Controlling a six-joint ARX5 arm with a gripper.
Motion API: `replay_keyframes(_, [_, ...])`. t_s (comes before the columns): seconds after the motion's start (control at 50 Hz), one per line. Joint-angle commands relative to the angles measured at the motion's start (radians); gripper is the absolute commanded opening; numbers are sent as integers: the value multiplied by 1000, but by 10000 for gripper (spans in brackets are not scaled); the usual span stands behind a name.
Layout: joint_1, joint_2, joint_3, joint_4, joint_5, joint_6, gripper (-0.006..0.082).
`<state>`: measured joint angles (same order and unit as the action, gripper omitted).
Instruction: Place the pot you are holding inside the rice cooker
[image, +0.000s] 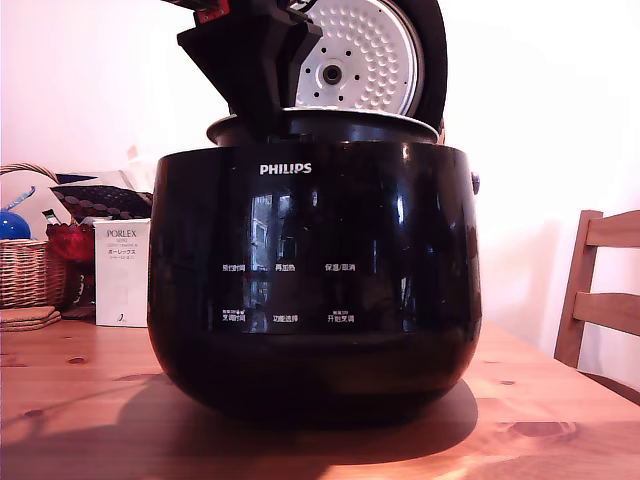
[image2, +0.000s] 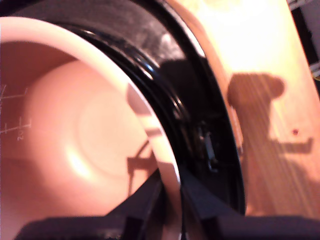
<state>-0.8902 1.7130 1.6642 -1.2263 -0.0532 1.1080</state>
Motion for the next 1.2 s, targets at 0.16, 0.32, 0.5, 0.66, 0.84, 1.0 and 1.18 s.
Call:
replay_keyframes(0.16, [-23,-11,1,-20,7,12,-17])
replay_keyframes(0.32, [-23,-11,1,-22,7,11,35])
replay_keyframes(0.5, [-23,-11,1,-23,6,11,121])
replay_keyframes(0.66, [-23,-11,1,-23,-11,10,136])
replay_keyframes(0.84, [-23,-11,21,-38,-35,10,138])
replay_keyframes(1.0, [-23,-11,95,-68,-61,-9,138])
replay_keyframes(1.18, [-23,-11,215,-95,-88,-77,119])
